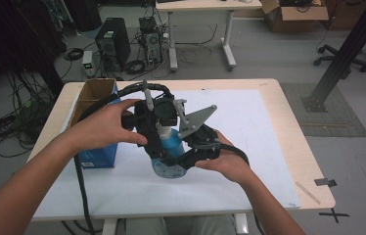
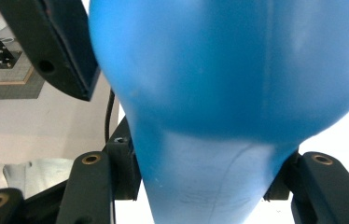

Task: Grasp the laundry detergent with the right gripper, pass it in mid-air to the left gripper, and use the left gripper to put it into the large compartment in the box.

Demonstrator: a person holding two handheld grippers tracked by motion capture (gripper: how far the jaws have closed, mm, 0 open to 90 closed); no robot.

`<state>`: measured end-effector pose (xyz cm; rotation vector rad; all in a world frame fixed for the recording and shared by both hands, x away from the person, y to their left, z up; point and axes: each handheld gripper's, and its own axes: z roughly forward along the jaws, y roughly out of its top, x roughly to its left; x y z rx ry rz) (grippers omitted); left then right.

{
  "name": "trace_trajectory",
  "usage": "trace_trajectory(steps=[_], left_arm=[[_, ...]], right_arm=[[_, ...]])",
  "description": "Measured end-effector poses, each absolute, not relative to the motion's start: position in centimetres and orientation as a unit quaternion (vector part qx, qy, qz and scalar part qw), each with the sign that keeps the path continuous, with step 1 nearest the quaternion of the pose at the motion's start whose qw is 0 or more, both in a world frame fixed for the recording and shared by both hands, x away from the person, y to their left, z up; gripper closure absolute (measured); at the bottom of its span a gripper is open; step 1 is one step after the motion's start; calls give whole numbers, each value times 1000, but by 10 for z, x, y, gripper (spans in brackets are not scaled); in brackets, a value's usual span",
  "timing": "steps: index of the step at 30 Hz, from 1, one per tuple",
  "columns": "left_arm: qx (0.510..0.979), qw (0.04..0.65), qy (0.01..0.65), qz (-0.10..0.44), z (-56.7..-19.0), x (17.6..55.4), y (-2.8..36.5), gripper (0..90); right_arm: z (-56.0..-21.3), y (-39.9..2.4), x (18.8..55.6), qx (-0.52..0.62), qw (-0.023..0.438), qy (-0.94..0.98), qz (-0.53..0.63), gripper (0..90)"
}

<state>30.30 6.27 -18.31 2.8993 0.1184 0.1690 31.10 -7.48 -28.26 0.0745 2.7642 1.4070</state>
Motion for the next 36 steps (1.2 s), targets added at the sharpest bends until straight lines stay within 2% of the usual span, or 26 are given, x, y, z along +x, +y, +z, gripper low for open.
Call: trace_trajectory(steps=[19, 36], left_arm=[[991, 116, 42, 49, -185, 304, 63, 363], [991, 116, 34, 58, -181, 300, 61, 374]], right_arm=[[-283, -73, 311, 20, 19, 891, 453, 446], [-281, -75, 310, 17, 20, 889, 457, 445]])
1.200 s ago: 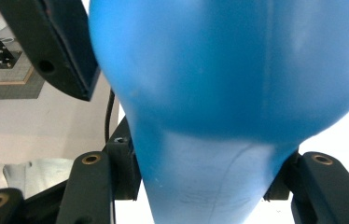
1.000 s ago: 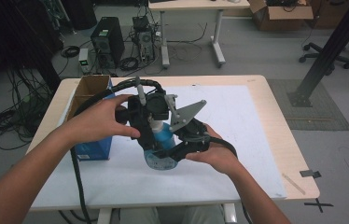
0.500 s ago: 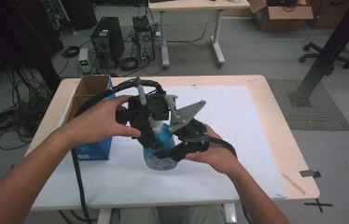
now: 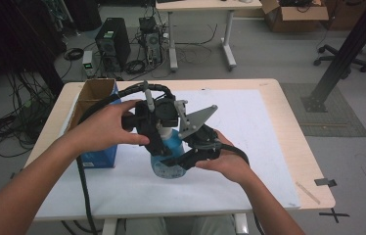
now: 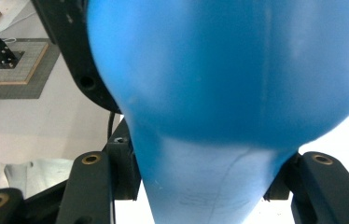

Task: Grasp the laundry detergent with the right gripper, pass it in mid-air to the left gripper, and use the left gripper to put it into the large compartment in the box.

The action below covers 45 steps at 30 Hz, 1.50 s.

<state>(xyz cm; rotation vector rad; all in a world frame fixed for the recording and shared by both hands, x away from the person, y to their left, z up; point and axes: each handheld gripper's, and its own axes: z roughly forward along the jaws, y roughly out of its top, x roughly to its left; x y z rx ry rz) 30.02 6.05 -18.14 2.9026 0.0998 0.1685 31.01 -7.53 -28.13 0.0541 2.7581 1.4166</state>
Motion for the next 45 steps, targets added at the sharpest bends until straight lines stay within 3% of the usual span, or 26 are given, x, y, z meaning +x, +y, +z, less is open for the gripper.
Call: trace_trajectory(steps=[4, 7, 9, 12, 16, 21, 37, 45], left_arm=[[991, 117, 38, 53, -179, 301, 61, 375], [990, 118, 54, 49, -178, 305, 63, 376], [990, 115, 57, 51, -177, 306, 64, 376], [989, 111, 70, 61, -176, 307, 67, 376], [988, 102, 90, 71, -173, 311, 71, 376], [984, 91, 127, 82, -166, 317, 77, 376], [932, 82, 327, 131, -119, 358, 118, 375], [898, 76, 409, 145, -89, 375, 138, 376]], right_arm=[[-280, -75, 309, 19, 17, 889, 457, 439], [-281, -77, 311, 34, 10, 887, 460, 301], [-282, -79, 313, 39, 8, 887, 460, 275], [-283, -90, 316, 57, 3, 887, 459, 160], [-282, -108, 321, 88, 13, 892, 443, 112], [-280, -137, 326, 130, 40, 899, 415, 92], [-266, -211, 333, 205, 106, 922, 312, 55], [-272, -236, 334, 240, 119, 923, 275, 53]])
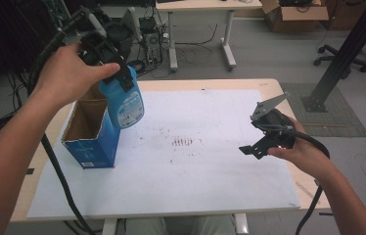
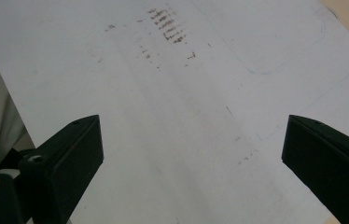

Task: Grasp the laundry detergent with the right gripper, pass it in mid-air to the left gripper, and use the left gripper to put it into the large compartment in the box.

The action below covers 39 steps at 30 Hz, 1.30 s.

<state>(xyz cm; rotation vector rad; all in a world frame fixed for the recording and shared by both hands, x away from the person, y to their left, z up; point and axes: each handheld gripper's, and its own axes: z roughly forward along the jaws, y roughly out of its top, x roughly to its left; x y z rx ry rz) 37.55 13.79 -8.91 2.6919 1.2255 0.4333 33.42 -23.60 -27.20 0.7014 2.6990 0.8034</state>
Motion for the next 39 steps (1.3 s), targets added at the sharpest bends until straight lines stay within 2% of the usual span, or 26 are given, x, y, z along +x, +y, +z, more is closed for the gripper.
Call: trace_trajectory(steps=[18, 30, 39], left_arm=[[806, 93, 558, 177, -49, 384, 184, 375], [749, 93, 629, 186, -59, 375, 208, 376], [718, 95, 660, 200, -69, 372, 226, 376]], right_arm=[[-274, -258, 337, 255, 123, 927, 247, 64], [-270, -265, 342, 232, 113, 939, 227, 68], [-278, -270, 334, 240, 114, 937, 229, 69]])
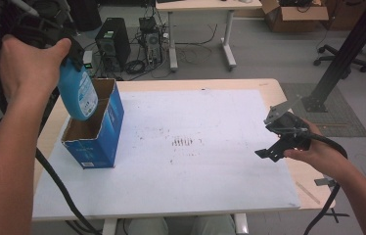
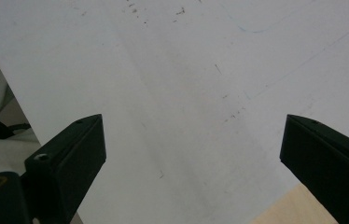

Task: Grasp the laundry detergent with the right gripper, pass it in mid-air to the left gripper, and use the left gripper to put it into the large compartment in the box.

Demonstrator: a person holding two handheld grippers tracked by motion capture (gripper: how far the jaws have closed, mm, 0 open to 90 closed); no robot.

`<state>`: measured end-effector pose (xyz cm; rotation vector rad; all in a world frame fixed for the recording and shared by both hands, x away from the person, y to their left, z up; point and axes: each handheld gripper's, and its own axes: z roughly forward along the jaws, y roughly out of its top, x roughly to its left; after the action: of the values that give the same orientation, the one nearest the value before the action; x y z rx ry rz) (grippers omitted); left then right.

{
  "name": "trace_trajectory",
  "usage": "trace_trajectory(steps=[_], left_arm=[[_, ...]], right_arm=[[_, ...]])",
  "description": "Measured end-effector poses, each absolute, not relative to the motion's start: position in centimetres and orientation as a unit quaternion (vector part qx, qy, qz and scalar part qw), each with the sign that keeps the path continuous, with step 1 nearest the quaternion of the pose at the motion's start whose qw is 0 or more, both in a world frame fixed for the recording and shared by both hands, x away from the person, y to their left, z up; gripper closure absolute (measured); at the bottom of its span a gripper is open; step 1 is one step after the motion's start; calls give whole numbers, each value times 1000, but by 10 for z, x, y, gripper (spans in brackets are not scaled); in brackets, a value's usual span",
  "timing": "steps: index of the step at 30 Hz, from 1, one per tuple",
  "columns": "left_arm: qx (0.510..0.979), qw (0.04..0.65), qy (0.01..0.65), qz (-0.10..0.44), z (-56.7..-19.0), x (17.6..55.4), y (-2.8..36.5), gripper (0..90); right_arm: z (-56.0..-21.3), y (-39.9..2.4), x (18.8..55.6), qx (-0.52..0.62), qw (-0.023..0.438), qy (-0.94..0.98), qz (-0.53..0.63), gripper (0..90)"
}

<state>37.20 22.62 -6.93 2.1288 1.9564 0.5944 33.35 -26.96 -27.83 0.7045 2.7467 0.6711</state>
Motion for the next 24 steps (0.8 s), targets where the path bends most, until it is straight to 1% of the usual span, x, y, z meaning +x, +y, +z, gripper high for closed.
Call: trace_trajectory(steps=[6, 10, 24], left_arm=[[711, 92, 667, 205, -81, 374, 233, 376], [707, 86, 672, 203, -100, 377, 235, 376], [702, 99, 681, 183, -167, 391, 247, 376]], right_arm=[[-280, -271, 330, 245, 116, 934, 232, 71], [-279, -270, 332, 247, 117, 932, 237, 73], [-287, -267, 338, 247, 110, 935, 228, 75]])
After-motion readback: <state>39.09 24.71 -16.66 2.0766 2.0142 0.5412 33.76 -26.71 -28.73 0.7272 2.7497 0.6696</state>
